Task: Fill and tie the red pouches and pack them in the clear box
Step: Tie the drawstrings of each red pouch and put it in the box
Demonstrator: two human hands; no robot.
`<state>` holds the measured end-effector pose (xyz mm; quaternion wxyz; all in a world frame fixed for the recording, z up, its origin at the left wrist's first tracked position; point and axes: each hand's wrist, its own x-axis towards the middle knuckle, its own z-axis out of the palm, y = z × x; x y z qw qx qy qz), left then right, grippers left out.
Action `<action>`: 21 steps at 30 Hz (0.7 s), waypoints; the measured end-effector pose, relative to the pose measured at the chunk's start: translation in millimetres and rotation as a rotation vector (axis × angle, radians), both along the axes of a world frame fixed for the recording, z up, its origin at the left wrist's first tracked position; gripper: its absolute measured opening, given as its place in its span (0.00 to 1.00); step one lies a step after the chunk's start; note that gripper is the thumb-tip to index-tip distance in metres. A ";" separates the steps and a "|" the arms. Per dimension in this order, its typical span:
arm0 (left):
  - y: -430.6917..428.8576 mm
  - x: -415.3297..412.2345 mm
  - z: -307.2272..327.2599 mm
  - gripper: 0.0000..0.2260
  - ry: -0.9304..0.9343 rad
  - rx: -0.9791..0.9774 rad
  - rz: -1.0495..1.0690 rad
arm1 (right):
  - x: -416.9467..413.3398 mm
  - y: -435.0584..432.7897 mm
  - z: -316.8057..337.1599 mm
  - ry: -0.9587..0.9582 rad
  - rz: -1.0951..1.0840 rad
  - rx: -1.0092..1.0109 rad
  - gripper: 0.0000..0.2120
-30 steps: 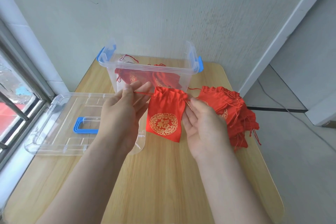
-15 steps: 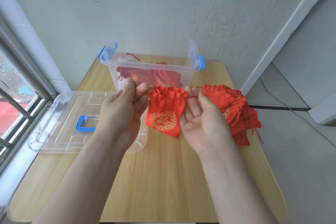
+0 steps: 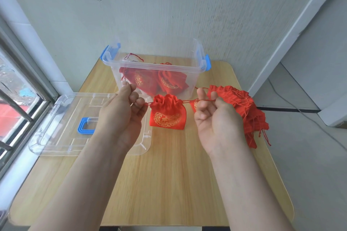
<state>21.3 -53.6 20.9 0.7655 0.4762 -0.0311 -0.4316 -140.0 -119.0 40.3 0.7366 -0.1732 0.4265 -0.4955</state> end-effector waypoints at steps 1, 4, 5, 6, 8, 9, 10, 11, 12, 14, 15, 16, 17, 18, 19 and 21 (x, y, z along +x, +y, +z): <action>0.0 0.5 -0.4 0.08 -0.002 0.003 0.008 | -0.1 -0.1 1.4 -0.032 -0.029 0.013 0.10; -0.5 2.1 -0.5 0.07 0.018 -0.018 0.027 | 0.6 -0.9 0.1 -0.094 -0.117 0.068 0.13; -0.7 2.5 0.0 0.07 0.029 -0.023 0.036 | 0.2 -1.9 -1.6 -0.123 -0.132 0.089 0.15; -0.7 2.9 0.6 0.06 0.038 -0.020 0.046 | -0.1 -3.3 -3.5 -0.145 -0.138 0.112 0.16; 0.6 3.9 1.1 0.06 0.044 0.000 0.054 | -0.7 -5.5 -7.3 -0.149 -0.133 0.150 0.18; 1.6 4.8 1.4 0.07 0.038 0.011 0.050 | -0.7 -6.2 -8.1 -0.135 -0.129 0.155 0.18; 2.6 5.5 1.8 0.08 0.028 0.019 0.040 | -0.7 -6.5 -9.6 -0.116 -0.131 0.155 0.19; 3.3 6.1 2.8 0.08 0.015 0.022 0.027 | -0.8 -6.9 -10.4 -0.100 -0.139 0.149 0.19; 3.5 6.4 3.6 0.08 0.002 0.024 0.013 | -1.1 -7.7 -11.8 -0.089 -0.154 0.142 0.19; 3.8 5.8 4.8 0.09 -0.021 0.042 -0.012 | -2.8 -7.9 -12.4 -0.068 -0.182 0.122 0.19; 4.8 5.1 5.1 0.09 -0.035 0.057 -0.014 | -3.6 -7.2 -12.1 -0.037 -0.186 0.111 0.19; 5.2 4.4 5.2 0.08 -0.053 0.070 -0.008 | -4.0 -5.8 -11.1 0.015 -0.179 0.099 0.19; 5.7 3.4 4.9 0.08 -0.073 0.081 0.003 | -4.2 -4.0 -9.9 0.082 -0.158 0.083 0.18; 6.0 2.6 4.9 0.08 -0.091 0.091 0.019 | -4.3 -2.4 -9.0 0.160 -0.119 0.058 0.17; 6.3 2.4 4.9 0.08 -0.103 0.099 0.034 | -4.4 -1.5 -7.7 0.257 -0.065 0.023 0.15; 6.8 3.4 3.9 0.08 -0.100 0.103 0.039 | -5.0 -0.9 -7.7 0.510 0.058 -0.084 0.14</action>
